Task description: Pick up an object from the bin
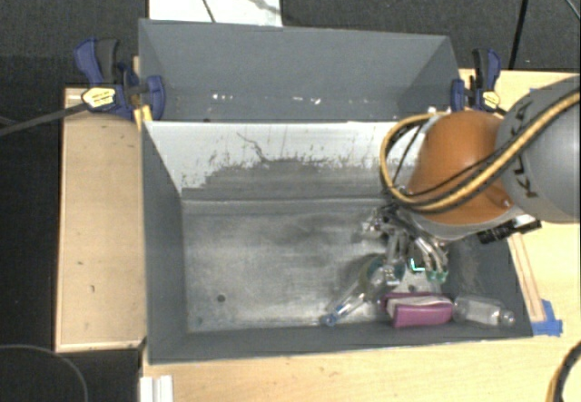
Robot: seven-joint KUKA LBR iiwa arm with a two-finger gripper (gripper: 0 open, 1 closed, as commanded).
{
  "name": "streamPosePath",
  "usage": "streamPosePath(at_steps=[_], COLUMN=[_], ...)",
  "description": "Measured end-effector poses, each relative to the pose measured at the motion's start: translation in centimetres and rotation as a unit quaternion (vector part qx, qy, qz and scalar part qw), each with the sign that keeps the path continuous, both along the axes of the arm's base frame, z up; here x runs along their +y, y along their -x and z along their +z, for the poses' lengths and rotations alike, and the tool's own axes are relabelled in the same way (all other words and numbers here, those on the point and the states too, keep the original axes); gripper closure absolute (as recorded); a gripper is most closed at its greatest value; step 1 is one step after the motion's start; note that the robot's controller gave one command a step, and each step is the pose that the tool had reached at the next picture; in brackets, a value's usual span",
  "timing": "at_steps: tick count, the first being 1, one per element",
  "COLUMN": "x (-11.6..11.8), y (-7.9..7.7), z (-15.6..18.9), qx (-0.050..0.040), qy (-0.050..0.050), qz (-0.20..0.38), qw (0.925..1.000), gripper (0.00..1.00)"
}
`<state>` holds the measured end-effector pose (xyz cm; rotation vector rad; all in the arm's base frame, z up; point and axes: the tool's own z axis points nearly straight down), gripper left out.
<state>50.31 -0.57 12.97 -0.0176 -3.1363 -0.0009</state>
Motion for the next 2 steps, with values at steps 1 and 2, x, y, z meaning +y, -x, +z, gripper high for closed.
streamPosePath(at_steps=[1, 2], x=[-5.74, -5.77], y=[0.83, 0.61], z=[-5.76, -5.52], qx=[-0.0089, -0.0124], qy=[-0.002, -0.001], qz=[0.107, 0.108], qw=[0.9942, 0.9941], gripper=[0.0, 1.0])
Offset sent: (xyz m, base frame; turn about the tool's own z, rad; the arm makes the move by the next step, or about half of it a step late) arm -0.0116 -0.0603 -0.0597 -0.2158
